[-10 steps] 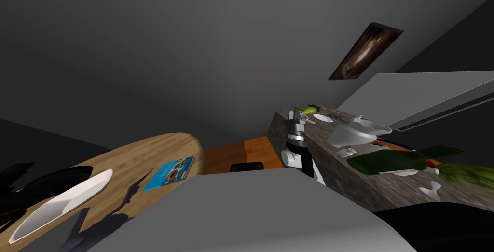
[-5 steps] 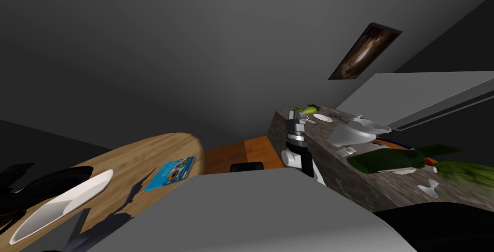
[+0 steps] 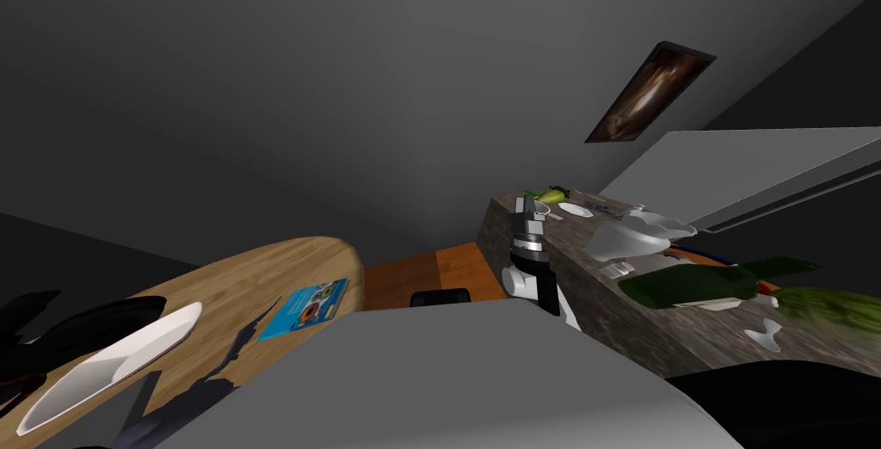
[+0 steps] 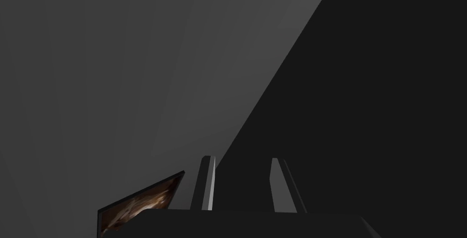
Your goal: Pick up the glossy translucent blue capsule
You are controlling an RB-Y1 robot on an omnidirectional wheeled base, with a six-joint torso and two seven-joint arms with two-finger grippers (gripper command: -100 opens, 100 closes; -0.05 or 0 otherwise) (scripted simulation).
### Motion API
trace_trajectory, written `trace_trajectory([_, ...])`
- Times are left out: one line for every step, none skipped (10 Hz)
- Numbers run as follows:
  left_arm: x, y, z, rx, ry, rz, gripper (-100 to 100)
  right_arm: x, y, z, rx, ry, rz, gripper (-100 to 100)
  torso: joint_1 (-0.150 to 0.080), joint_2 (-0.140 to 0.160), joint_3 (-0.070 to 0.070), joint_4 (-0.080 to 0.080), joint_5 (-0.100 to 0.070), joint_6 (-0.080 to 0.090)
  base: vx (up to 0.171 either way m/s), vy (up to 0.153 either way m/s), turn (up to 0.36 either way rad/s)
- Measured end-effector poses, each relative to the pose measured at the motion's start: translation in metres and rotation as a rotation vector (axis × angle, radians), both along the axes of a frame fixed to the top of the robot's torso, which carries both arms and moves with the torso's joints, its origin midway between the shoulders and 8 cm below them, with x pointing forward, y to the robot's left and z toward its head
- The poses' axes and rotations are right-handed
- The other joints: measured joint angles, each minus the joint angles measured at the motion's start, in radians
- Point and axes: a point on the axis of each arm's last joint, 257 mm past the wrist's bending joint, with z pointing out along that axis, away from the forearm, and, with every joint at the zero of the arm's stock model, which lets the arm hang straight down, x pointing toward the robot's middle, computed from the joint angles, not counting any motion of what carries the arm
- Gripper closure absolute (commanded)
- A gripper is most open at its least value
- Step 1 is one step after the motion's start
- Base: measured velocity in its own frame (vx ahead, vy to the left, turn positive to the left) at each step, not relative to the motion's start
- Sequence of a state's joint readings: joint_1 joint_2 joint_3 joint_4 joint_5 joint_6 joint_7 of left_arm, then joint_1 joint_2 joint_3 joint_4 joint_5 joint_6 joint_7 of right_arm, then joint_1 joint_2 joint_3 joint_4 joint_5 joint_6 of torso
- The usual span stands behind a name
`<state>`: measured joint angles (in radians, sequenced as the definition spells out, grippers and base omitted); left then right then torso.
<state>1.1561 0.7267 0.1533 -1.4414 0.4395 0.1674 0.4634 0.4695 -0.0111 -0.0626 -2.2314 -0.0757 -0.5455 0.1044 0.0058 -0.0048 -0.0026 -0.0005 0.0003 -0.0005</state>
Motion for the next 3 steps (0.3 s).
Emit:
trace_trajectory([0.0003, -0.0002, 0.0045, -0.001, 0.002, -0.002, 100, 0.0000, 0.0000, 0.0000, 0.000, 0.000, 0.000, 0, -0.002, 0.000, 0.000, 0.000, -0.001, 0.000, 0.015, -0.040, 0.016])
trace_trajectory([-0.0011, -0.0003, 0.0096, -0.003, 0.005, -0.003, 100, 0.0000, 0.0000, 0.0000, 0.000, 0.000, 0.000, 0, -0.003, -0.001, -0.001, -0.001, -0.001, 0.000, 0.007, -0.019, 0.008])
trace_trajectory([-0.0016, -0.0004, 0.0100, -0.004, 0.006, -0.002, 0, 0.0000, 0.0000, 0.0000, 0.000, 0.000, 0.000, 0, -0.002, -0.001, -0.001, 0.000, -0.001, 0.000, 0.000, 0.000, 0.000])
